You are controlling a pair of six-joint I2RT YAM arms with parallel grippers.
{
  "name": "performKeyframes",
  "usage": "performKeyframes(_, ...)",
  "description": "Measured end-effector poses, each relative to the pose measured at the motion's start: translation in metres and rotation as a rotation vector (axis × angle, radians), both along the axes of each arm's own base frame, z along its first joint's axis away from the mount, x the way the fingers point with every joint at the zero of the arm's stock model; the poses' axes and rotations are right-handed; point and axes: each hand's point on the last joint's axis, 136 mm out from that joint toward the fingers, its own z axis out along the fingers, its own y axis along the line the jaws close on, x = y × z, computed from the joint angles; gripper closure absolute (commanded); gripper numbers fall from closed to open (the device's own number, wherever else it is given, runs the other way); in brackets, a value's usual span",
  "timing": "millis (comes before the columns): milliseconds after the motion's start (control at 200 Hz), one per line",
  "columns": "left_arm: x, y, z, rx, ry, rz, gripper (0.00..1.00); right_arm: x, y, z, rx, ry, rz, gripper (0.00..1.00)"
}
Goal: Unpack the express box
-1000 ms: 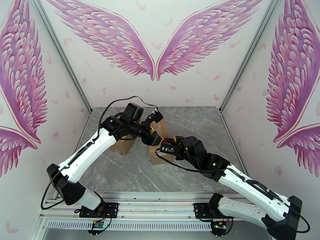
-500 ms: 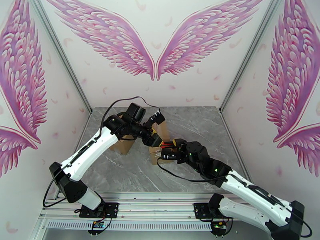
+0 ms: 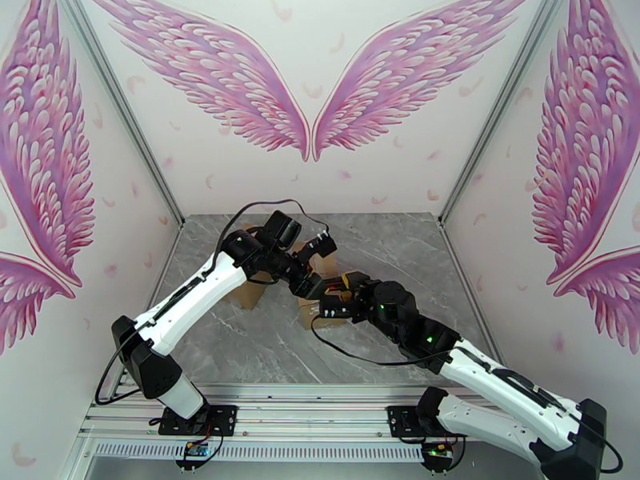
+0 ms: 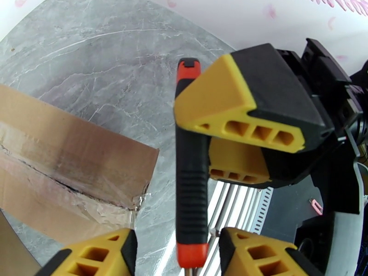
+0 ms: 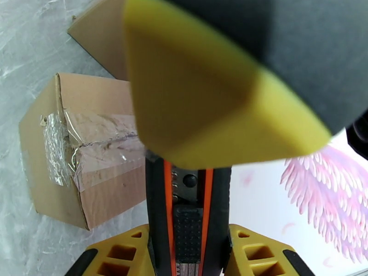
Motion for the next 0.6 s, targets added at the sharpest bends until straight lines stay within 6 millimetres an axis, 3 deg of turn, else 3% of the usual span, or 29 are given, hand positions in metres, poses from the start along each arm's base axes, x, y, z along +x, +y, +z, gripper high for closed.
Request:
performKeyframes(380,0.002,-0.009,-0.008,0.017,0.001,-0.031,0.71,0.002,0.002,-0.005,-0.044,-0.010,0.012,0.81)
performKeyframes(525,0.000,-0.010,-0.008,0.016,0.002,-0.039,0.81,0.002,0.002,-0.006,-0.046,-0.008,0.012,0.68)
performKeyframes(600,0.000,-0.010,-0.008,0.015,0.000,-0.044,0.87,0.002,0.002,-0.007,-0.042,-0.001,0.008,0.66)
